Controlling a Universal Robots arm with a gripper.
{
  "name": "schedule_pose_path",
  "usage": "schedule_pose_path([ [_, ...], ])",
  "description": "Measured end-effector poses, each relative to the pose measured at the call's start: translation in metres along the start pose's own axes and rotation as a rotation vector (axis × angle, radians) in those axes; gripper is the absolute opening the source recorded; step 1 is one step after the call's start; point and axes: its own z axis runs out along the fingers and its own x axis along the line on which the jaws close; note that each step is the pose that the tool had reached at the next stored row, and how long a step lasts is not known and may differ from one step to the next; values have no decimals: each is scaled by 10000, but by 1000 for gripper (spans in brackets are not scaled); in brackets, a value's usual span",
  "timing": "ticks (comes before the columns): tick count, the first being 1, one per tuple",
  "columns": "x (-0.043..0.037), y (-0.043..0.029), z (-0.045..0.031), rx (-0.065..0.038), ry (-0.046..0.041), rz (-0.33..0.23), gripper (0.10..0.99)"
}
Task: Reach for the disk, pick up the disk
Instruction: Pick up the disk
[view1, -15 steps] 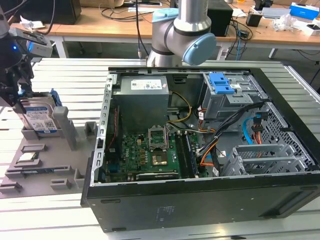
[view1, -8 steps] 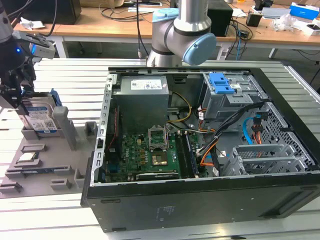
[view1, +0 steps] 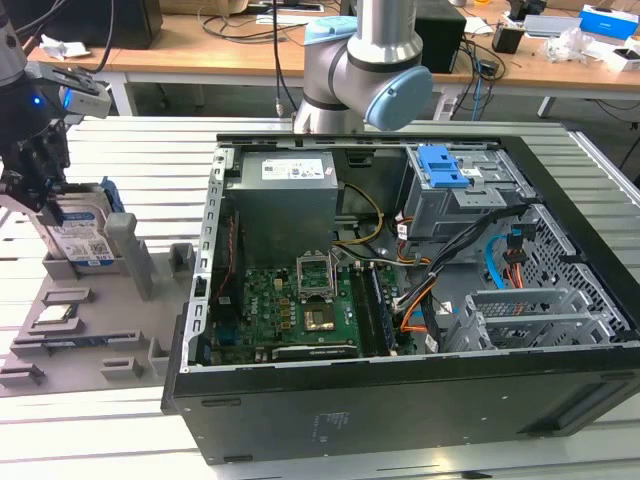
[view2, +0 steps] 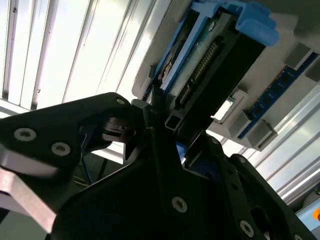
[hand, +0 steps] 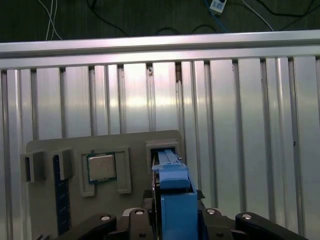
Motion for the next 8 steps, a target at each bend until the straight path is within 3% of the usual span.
schedule_pose_path([
  [8, 0, -7, 0, 1, 1, 0, 365],
])
